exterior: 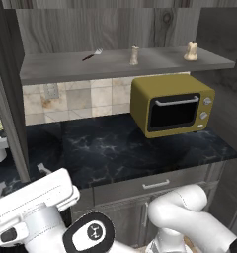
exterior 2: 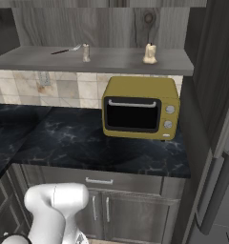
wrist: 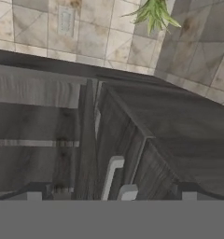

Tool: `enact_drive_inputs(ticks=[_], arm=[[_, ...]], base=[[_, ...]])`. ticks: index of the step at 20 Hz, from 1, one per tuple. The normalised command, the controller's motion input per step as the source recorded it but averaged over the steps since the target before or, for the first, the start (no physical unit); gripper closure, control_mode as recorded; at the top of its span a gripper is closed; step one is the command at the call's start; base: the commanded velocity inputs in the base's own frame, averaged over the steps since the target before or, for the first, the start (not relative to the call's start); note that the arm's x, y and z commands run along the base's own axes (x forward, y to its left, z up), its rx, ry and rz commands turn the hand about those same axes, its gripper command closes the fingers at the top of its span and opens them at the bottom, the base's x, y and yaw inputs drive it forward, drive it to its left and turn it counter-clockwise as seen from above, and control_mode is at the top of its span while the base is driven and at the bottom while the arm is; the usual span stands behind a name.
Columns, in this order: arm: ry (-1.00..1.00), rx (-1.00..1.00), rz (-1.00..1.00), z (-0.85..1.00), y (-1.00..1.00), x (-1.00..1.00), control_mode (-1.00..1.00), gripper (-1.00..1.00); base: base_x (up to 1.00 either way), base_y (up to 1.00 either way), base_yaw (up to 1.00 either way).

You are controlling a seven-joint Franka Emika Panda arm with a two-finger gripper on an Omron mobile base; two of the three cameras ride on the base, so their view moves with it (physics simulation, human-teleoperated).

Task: Pick the candle and candle from the dining table and place them in the open cabinet. Close the cabinet after placing the objects.

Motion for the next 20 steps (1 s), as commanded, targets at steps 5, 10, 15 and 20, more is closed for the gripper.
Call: enact_drive_inputs(ticks=[5,10,15,20], arm=[[-0.07,0.0,-0.04,0.09,0.0,0.03,-1.0,-1.0],[-0.09,0.0,-0.07,0.3,0.0,0.01,-1.0,-1.0],[-0.08,0.0,-0.06,0.34,0.0,0.04,-1.0,-1.0],[-0.08,0.02,-0.02,0.31,-0.18,0.0,-1.0,-1.0]], base=[[0.0,0.0,0.0],[0.0,0.0,0.0],[0.0,0.0,0.0],[0.0,0.0,0.0]])
